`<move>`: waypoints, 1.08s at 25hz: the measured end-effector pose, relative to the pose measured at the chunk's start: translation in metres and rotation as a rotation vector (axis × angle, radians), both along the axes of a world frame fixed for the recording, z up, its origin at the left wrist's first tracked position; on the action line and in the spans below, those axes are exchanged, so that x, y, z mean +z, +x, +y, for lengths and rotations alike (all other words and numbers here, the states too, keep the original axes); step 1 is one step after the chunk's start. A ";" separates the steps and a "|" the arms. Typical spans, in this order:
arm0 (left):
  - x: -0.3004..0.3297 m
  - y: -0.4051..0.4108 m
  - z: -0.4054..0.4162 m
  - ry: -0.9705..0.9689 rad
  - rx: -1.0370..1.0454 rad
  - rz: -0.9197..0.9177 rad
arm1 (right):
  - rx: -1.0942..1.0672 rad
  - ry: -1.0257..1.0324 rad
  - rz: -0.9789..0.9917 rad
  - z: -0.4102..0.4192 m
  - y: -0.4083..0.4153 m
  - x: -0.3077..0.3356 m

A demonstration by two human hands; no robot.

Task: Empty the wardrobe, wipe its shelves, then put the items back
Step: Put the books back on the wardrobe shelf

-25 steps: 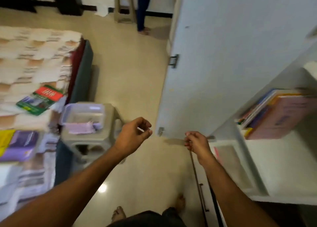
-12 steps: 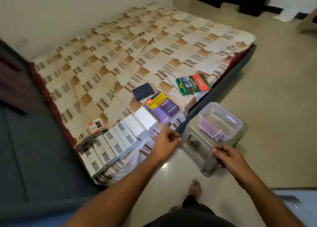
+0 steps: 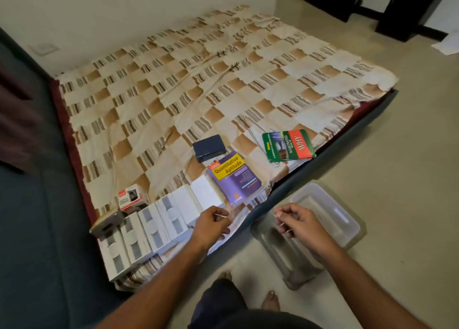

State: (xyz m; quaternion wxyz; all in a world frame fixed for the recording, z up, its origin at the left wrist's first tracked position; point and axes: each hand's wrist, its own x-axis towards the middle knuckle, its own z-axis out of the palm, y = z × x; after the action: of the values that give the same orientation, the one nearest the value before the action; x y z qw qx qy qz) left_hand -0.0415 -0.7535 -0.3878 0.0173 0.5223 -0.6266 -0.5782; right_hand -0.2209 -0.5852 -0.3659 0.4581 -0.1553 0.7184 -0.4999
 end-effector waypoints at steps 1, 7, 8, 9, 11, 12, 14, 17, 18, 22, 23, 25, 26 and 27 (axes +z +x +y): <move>-0.006 -0.009 -0.007 0.020 0.005 0.000 | -0.001 0.014 -0.005 -0.005 -0.007 -0.002; -0.068 -0.073 -0.081 0.188 0.085 -0.055 | -0.095 0.076 -0.032 -0.058 -0.051 -0.023; -0.085 -0.085 -0.103 0.200 0.087 -0.089 | -0.114 0.093 -0.040 -0.073 -0.058 -0.029; -0.102 -0.096 -0.123 0.208 0.083 -0.123 | -0.127 0.106 -0.049 -0.086 -0.063 -0.031; -0.133 -0.111 -0.157 0.201 0.068 -0.200 | -0.113 0.138 -0.044 -0.104 -0.068 -0.032; -0.153 -0.120 -0.177 0.191 0.067 -0.246 | -0.093 0.169 -0.031 -0.117 -0.074 -0.037; -0.187 -0.135 -0.207 0.187 0.046 -0.323 | -0.066 0.213 -0.047 -0.138 -0.088 -0.047; -0.228 -0.157 -0.237 0.201 0.000 -0.343 | -0.151 0.248 -0.099 -0.164 -0.110 -0.068; -0.237 -0.168 -0.243 0.222 -0.009 -0.333 | -0.201 0.267 -0.120 -0.173 -0.120 -0.079; -0.230 -0.200 -0.249 0.323 0.012 -0.205 | -0.403 0.319 -0.316 -0.217 -0.179 -0.139; -0.227 -0.207 -0.249 0.345 0.006 -0.159 | -0.482 0.325 -0.364 -0.229 -0.201 -0.163; -0.224 -0.214 -0.249 0.369 -0.005 -0.093 | -0.690 0.351 -0.451 -0.250 -0.246 -0.216; -0.220 -0.214 -0.250 0.368 -0.015 -0.069 | -0.801 0.359 -0.480 -0.258 -0.263 -0.237; -0.218 -0.213 -0.251 0.359 -0.030 -0.048 | -0.890 0.351 -0.499 -0.263 -0.277 -0.257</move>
State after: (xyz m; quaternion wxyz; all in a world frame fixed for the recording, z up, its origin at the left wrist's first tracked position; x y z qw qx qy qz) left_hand -0.2543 -1.0043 -0.6057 -0.0997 0.5214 -0.5213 -0.6681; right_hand -0.4975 -0.8479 -0.6233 0.3778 0.3668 0.6569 -0.5397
